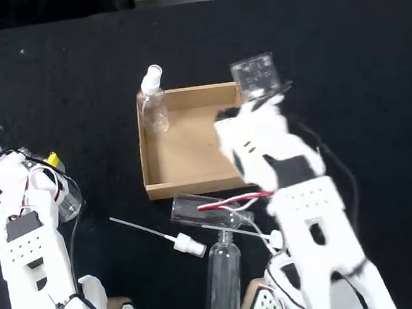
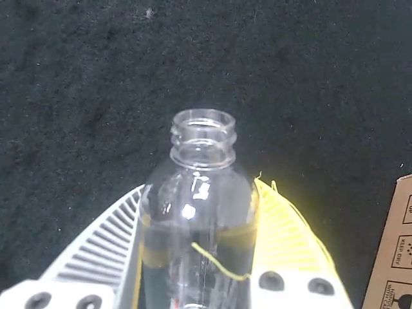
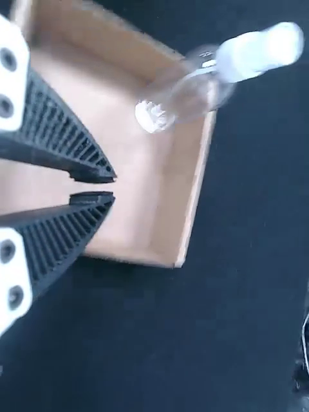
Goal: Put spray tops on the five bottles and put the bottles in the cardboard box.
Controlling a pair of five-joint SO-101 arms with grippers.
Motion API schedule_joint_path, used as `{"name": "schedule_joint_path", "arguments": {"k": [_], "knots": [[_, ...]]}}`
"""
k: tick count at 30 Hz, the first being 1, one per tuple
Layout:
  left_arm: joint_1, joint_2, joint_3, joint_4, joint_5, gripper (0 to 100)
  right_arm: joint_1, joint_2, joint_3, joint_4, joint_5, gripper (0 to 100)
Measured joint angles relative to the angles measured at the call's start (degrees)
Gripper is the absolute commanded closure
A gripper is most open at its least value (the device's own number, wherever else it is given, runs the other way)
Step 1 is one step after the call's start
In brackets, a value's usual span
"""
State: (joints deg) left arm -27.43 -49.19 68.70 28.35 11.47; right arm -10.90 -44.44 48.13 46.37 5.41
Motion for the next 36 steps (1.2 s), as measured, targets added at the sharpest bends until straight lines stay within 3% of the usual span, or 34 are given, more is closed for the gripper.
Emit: {"name": "schedule_joint_path", "arguments": {"k": [5,11,15,20,26,36], "knots": [[0.00,0.00,0.00,0.00,0.00,97,2.37,-2.20,-5.27,19.87,8.88,82.3],[-0.09,0.00,0.62,-0.18,0.00,97,4.31,-2.55,-5.80,38.77,29.45,81.9],[-0.09,0.00,0.88,-0.18,0.00,97,-2.64,-2.55,-5.80,45.54,37.63,81.9],[-0.09,0.00,0.97,-0.18,0.00,97,-19.08,-2.55,-5.45,44.75,30.42,86.6],[-2.90,0.00,0.97,-0.18,0.00,97,-37.27,0.18,2.02,34.02,21.98,87.4],[-9.93,0.00,0.97,-0.18,5.19,97,-40.70,19.34,2.37,20.84,13.71,87.4]]}}
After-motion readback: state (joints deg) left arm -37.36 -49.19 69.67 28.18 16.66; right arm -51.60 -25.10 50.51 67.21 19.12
